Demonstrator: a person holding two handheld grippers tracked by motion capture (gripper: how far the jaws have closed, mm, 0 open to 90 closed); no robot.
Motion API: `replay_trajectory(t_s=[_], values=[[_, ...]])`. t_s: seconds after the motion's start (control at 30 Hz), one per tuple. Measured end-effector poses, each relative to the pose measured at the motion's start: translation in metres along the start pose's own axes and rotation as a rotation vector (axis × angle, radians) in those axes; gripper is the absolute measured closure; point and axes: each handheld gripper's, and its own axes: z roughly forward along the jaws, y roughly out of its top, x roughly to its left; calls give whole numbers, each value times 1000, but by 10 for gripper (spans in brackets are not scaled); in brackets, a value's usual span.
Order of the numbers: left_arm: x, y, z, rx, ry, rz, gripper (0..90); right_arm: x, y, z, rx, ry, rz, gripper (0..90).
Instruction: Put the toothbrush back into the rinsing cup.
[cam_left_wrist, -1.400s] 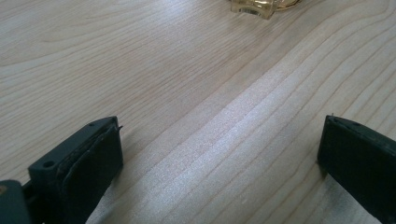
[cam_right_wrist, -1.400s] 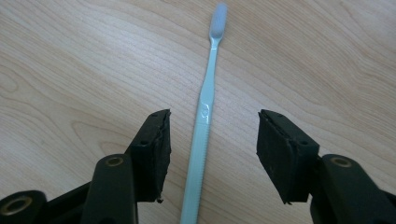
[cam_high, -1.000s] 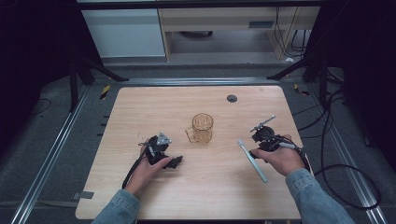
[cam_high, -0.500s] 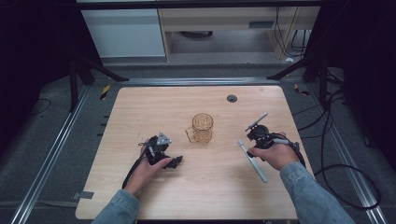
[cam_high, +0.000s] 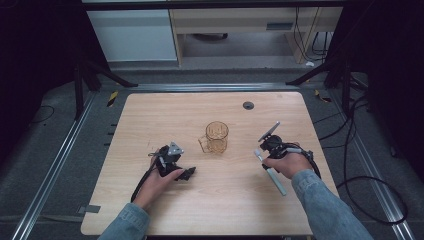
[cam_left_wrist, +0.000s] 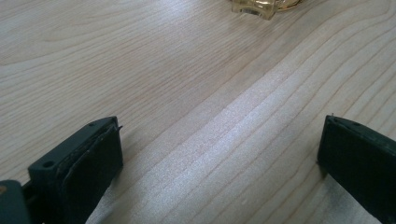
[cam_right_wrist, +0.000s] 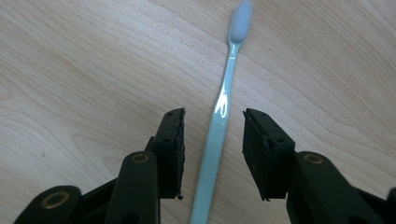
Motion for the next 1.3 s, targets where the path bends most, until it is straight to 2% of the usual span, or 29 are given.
replay_trajectory(t_s=[0.27, 0.57, 0.8, 0.83, 0.87, 1.1, 1.3], values=[[0, 0, 0, 0, 0, 0, 0, -5, 5, 17, 37, 3, 20, 613], [0, 0, 0, 0, -1, 0, 0, -3, 9, 22, 49, 6, 31, 652], [0, 0, 0, 0, 1, 0, 0, -4, 11, 27, 54, 0, 17, 692], [0, 0, 0, 0, 1, 0, 0, -4, 11, 26, 60, 12, 35, 698], [0, 0, 0, 0, 1, 0, 0, -4, 12, 27, 62, 9, 33, 705], [0, 0, 0, 0, 0, 0, 0, -6, 13, 40, 85, 9, 39, 708], [0, 0, 1, 0, 0, -1, 0, -5, 14, 43, 95, 9, 44, 707]])
